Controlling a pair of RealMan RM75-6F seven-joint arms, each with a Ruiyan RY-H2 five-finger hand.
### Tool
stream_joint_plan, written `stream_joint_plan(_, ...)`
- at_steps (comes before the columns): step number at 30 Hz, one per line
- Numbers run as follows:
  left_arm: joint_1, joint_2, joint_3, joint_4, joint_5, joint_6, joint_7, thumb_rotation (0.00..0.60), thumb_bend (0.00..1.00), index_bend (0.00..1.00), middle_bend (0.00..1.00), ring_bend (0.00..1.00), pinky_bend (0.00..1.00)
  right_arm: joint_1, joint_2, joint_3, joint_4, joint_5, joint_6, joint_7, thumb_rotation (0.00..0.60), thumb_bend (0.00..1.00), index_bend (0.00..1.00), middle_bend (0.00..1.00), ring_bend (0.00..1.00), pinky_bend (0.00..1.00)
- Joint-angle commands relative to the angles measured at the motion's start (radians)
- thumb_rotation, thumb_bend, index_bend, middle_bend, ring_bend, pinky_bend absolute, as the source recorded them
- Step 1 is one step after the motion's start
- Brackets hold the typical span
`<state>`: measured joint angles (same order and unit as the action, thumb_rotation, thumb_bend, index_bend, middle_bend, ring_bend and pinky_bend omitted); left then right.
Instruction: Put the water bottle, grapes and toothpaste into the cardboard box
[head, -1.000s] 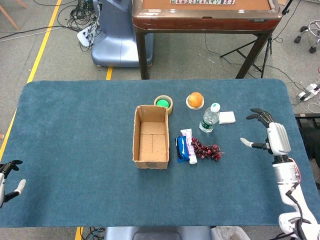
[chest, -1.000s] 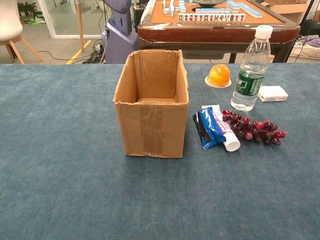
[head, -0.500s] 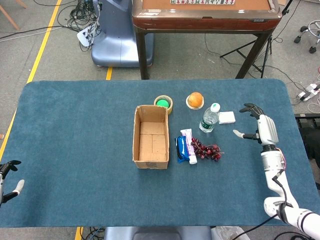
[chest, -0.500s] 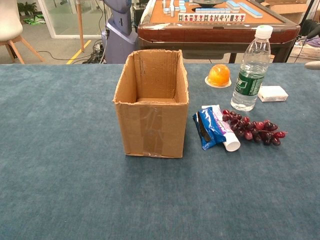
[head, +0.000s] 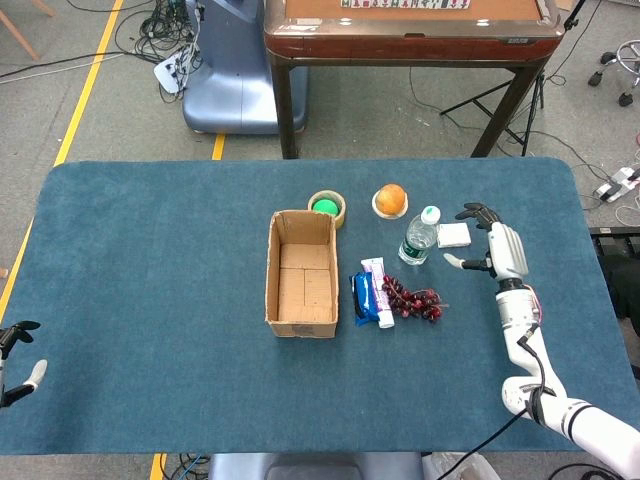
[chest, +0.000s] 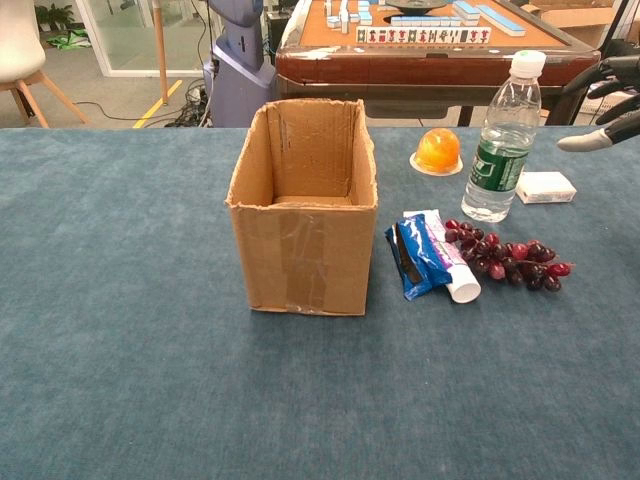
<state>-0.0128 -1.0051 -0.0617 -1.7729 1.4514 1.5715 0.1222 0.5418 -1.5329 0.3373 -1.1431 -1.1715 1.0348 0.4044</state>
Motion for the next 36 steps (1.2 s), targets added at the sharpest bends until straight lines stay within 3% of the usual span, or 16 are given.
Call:
stream_joint_plan(1,0.001,0.001,0.000,-0.001,0.000,0.001,-0.003,0.600,0.28,0.31,0.43,0.35,0.55,0.007,-0.012,-0.001,0.012,-0.003,-0.007,0.007,0.600,0.00,0.32,0.18,0.15,0.30)
stream_joint_plan(13,0.004,0.005,-0.002,-0.001,0.000,0.004,-0.012,0.600,0.28,0.31,0.44,0.35,0.55,0.048,-0.082,-0.008,0.110,-0.052,-0.013,0.066,0.600,0.00,0.32,0.17,0.14,0.24)
stream_joint_plan(36,0.003,-0.001,0.005,-0.001,0.008,-0.003,0.000,0.600,0.28,0.32,0.44,0.35,0.55,0.102,-0.182,-0.035,0.276,-0.091,-0.067,0.152,0.600,0.00,0.32,0.17,0.14,0.24)
